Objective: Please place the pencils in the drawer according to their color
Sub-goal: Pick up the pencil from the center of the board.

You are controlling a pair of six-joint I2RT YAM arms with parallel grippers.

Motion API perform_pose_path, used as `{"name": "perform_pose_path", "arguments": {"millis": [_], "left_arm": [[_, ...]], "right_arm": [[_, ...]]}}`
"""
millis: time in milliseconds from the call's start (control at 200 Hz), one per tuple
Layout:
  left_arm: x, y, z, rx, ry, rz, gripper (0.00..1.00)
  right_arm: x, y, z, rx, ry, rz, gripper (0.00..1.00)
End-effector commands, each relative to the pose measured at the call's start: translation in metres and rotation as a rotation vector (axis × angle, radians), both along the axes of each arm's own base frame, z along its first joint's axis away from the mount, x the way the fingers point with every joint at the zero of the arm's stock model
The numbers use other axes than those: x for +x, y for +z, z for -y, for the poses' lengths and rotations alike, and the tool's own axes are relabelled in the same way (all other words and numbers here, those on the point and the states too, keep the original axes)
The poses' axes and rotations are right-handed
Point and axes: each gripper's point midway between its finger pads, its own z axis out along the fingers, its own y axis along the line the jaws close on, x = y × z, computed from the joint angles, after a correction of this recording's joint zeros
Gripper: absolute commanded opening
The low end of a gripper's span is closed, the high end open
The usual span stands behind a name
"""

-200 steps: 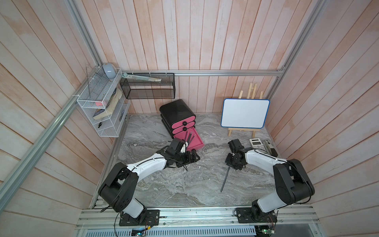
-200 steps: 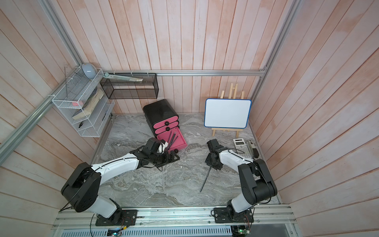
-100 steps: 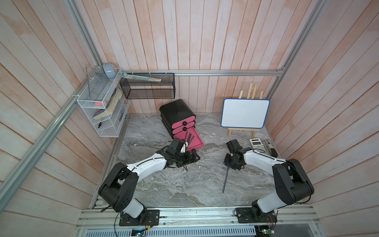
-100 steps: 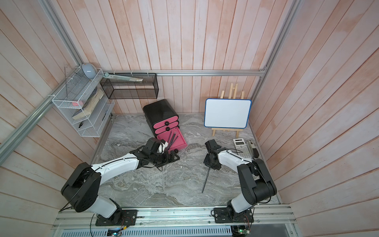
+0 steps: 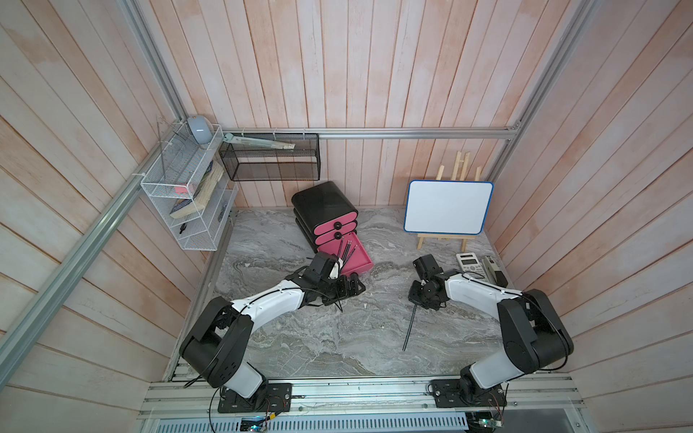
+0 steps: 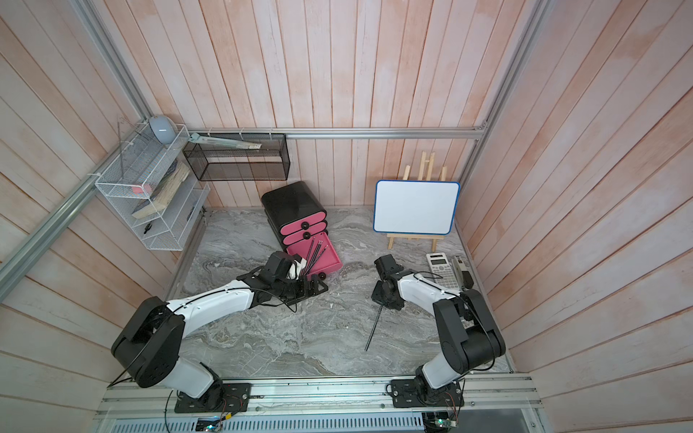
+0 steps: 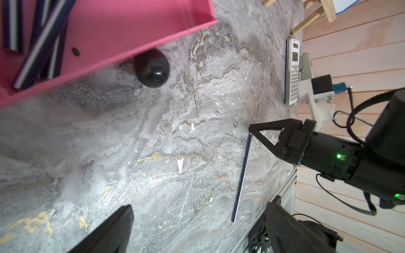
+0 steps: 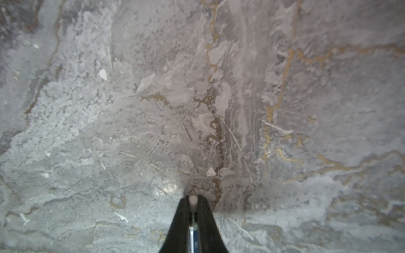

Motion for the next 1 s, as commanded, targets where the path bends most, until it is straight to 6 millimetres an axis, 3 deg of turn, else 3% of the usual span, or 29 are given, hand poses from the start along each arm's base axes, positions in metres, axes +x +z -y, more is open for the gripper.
{"name": "perform_pose_path", "arguments": {"millis": [0, 585, 995], "left_arm": [[0.001, -0.001, -0.006, -0.022, 0.019, -0.002, 1.0], [0.008, 0.001, -0.031, -0.058, 0.094, -0.02, 0.99], [0.023, 0.018, -0.053, -0.115, 0.157, -0.011, 0.99]], "right_arm": [[-0.04, -0.027, -0.007, 0.039, 0.023, -0.177, 0.0], [0.052, 0.074, -0.092, 0.357, 0.013, 0.081, 0.0], [0.106, 0.102, -0.158, 0.484, 0.017, 0.164, 0.0]]}}
